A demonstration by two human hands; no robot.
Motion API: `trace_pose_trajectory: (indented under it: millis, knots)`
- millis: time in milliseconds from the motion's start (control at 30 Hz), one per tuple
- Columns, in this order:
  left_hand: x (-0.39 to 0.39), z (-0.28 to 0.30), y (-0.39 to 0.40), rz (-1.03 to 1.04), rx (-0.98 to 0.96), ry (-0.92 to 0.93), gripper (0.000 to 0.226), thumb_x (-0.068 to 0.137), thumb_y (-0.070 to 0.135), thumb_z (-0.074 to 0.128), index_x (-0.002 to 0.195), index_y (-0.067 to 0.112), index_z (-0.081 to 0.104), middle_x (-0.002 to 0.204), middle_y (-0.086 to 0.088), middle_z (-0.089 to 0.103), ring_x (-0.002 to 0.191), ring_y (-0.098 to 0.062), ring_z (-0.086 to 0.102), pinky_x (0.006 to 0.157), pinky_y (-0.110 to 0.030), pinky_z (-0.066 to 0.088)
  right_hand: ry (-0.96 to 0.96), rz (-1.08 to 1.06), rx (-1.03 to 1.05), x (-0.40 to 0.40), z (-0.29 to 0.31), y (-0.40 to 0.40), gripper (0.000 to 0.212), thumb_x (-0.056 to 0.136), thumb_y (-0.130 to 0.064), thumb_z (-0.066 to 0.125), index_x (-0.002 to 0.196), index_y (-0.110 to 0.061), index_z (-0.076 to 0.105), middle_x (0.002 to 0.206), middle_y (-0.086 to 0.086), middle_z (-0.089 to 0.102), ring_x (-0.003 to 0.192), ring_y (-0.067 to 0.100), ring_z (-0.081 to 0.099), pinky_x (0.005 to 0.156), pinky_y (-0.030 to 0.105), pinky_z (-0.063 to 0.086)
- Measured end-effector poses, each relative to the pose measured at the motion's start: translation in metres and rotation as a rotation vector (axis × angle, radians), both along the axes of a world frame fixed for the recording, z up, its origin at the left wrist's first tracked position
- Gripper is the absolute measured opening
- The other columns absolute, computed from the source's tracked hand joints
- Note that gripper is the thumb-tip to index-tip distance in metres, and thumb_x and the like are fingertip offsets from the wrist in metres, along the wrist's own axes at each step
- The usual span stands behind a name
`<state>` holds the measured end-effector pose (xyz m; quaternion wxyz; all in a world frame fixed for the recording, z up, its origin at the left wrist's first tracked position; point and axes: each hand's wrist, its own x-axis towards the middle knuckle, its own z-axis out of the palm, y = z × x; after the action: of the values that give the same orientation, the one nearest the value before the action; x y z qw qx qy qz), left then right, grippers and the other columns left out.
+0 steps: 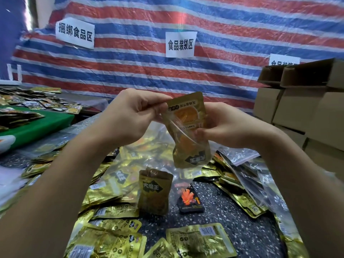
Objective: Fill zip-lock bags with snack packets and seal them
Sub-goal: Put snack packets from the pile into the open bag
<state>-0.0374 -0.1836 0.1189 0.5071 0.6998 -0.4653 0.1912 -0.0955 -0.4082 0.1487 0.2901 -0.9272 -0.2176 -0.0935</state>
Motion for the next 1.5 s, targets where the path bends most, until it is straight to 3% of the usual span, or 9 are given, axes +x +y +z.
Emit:
trace_pose_trajectory:
  millis: [233,600,767,900,1000,1167,1267,1433,1500]
  knots:
    - [0.001,-0.007,0.0,0.04,0.112,-0.037,0.039,0.098,0.003,0.053,0.105,0.039,0.067,0.093,0.03,0.07,0.085,0.005,0.069,0.077,-0.009,0.05,0.056,-0.04,-0.267,-0.006,0.009,0.0,0.013,0.094,-0.017,0.068,0.105,-0.023,0.072,0.098,-0.008,0.076,0.093,0.01,0.071,0.088,0.043,0.057]
    - [0.005,-0.013,-0.004,-0.004,0.114,0.008,0.038,0.099,0.001,0.051,0.105,0.033,0.07,0.096,0.005,0.077,0.087,-0.01,0.073,0.085,-0.03,0.058,0.102,-0.061,-0.36,-0.013,0.012,-0.005,0.01,0.096,-0.023,0.065,0.104,-0.028,0.07,0.096,-0.013,0.075,0.089,0.004,0.07,0.085,0.033,0.057]
    - [0.002,-0.011,-0.004,-0.002,0.125,0.011,0.035,0.098,-0.001,0.051,0.111,0.026,0.069,0.099,0.009,0.076,0.09,-0.004,0.072,0.085,-0.023,0.057,0.05,-0.089,-0.502,-0.013,0.016,0.003,0.01,0.095,-0.02,0.062,0.09,-0.026,0.066,0.085,-0.006,0.071,0.078,0.014,0.065,0.073,0.039,0.055]
    - [-0.005,-0.009,-0.01,0.037,0.142,-0.072,0.034,0.095,-0.003,0.056,0.11,0.023,0.073,0.099,0.013,0.074,0.093,0.001,0.069,0.083,-0.018,0.055,0.085,-0.113,-0.659,-0.01,0.015,0.021,0.023,0.09,-0.015,0.062,0.072,-0.029,0.057,0.068,-0.009,0.064,0.058,-0.002,0.056,0.05,0.017,0.044]
    - [-0.006,-0.01,-0.013,0.117,0.133,-0.112,0.028,0.094,0.001,0.058,0.109,0.017,0.075,0.094,0.016,0.073,0.088,0.005,0.067,0.075,-0.012,0.052,-0.027,-0.142,-0.749,-0.001,0.003,0.032,0.022,0.087,-0.019,0.063,0.067,-0.023,0.056,0.062,-0.005,0.056,0.05,0.006,0.049,0.042,0.019,0.036]
    - [-0.002,-0.007,-0.008,0.196,-0.05,-0.048,0.023,0.097,0.008,0.057,0.111,0.018,0.072,0.092,0.007,0.074,0.078,-0.004,0.071,0.069,-0.021,0.056,-0.196,-0.173,-0.315,0.005,-0.004,0.016,0.031,0.089,-0.035,0.071,0.066,-0.016,0.064,0.06,-0.005,0.062,0.048,0.001,0.048,0.046,0.016,0.036]
    - [-0.004,-0.006,-0.011,0.214,-0.108,-0.039,0.021,0.099,0.009,0.054,0.112,0.015,0.07,0.09,0.002,0.073,0.07,-0.006,0.072,0.061,-0.02,0.056,-0.292,-0.189,-0.083,0.002,-0.006,0.008,0.042,0.093,-0.049,0.056,0.065,-0.019,0.064,0.06,-0.006,0.066,0.049,0.001,0.05,0.053,0.025,0.042]
    - [-0.007,-0.004,-0.014,0.129,-0.215,0.102,0.019,0.101,0.01,0.052,0.109,0.016,0.068,0.084,0.001,0.074,0.068,-0.015,0.074,0.059,-0.028,0.06,-0.29,-0.142,-0.095,-0.008,-0.009,0.005,0.054,0.074,-0.07,0.059,0.079,-0.017,0.067,0.074,-0.001,0.066,0.067,0.009,0.06,0.065,0.033,0.055]
    - [-0.009,-0.004,-0.017,0.095,-0.293,0.165,0.018,0.101,0.01,0.051,0.102,0.018,0.068,0.08,0.003,0.074,0.066,-0.019,0.073,0.057,-0.028,0.06,-0.294,-0.111,-0.075,-0.011,-0.01,0.003,0.05,0.073,-0.07,0.065,0.087,-0.023,0.065,0.081,-0.007,0.064,0.073,0.007,0.059,0.067,0.026,0.054]
